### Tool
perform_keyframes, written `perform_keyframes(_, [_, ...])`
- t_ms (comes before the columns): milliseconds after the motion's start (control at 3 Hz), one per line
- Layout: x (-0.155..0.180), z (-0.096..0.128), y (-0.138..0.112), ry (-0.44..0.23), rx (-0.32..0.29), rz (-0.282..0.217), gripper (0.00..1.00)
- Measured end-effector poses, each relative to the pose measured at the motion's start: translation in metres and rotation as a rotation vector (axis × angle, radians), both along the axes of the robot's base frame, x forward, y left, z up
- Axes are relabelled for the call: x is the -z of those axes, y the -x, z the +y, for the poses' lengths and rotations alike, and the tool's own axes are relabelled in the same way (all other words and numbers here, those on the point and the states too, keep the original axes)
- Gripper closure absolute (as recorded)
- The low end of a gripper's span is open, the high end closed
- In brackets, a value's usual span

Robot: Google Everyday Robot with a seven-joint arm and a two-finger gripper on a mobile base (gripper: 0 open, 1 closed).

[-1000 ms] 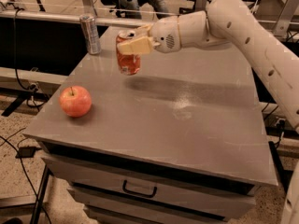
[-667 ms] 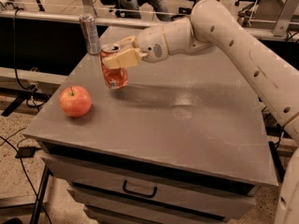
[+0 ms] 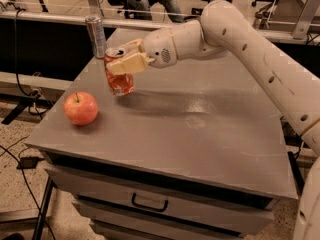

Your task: Move coke can near apple

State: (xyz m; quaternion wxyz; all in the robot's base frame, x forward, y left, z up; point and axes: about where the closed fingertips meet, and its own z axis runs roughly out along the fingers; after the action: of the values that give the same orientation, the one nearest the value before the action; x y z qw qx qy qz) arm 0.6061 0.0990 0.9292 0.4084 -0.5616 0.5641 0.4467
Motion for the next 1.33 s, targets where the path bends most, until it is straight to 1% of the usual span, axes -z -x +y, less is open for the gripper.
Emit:
perform_keyframes(333, [0.001,0.015,0.004,-0.006,-0.004,-0.034,1.0])
perform_keyframes(667, [0.003,0.025,0.008,-0.011,-0.008,-0.05,1.0])
perform_keyframes(1000, [0.005,0.035,0.011,-0.021,-0.017,-0.04,0.87])
perform_keyframes(1333, [0.007,0.041,0.013,-0.046,-0.035,-0.013,0.66])
